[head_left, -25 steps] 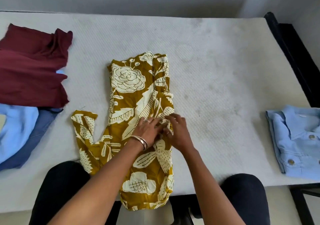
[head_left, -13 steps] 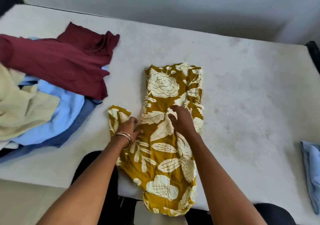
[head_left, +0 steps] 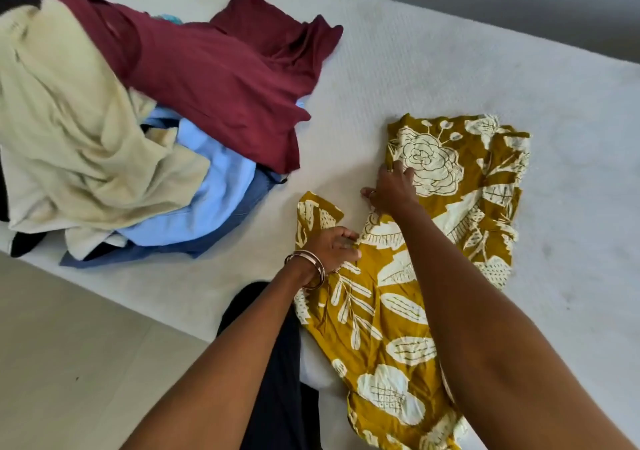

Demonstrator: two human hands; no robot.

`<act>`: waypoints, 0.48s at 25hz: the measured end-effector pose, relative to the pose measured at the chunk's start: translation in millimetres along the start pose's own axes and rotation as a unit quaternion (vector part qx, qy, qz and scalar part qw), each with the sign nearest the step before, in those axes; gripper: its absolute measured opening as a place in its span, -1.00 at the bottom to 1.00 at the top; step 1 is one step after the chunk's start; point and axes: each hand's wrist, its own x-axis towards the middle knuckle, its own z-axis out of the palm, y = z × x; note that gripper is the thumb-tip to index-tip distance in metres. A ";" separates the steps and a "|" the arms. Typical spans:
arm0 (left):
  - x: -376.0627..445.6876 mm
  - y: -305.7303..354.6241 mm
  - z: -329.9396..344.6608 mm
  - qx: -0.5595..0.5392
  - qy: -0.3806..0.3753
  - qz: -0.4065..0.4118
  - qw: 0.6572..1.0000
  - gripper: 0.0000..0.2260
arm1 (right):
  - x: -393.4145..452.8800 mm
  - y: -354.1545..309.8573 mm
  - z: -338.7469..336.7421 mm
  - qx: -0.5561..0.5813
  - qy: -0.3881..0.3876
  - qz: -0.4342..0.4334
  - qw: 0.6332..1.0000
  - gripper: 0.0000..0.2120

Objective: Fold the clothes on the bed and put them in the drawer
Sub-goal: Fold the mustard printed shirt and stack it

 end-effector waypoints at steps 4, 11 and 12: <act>0.1 14.3 21.2 0.155 0.055 0.082 0.983 -0.65 | -13.0 32.7 -14.6 0.201 0.124 -0.042 0.971 -0.51; -10.7 23.1 102.4 0.520 -0.043 0.121 0.845 -0.57 | -47.8 79.5 -13.5 0.283 0.126 0.051 0.949 -0.54; -11.7 20.4 108.9 0.535 -0.053 0.123 0.834 -0.59 | -50.1 79.6 -16.8 0.301 0.122 0.061 0.944 -0.52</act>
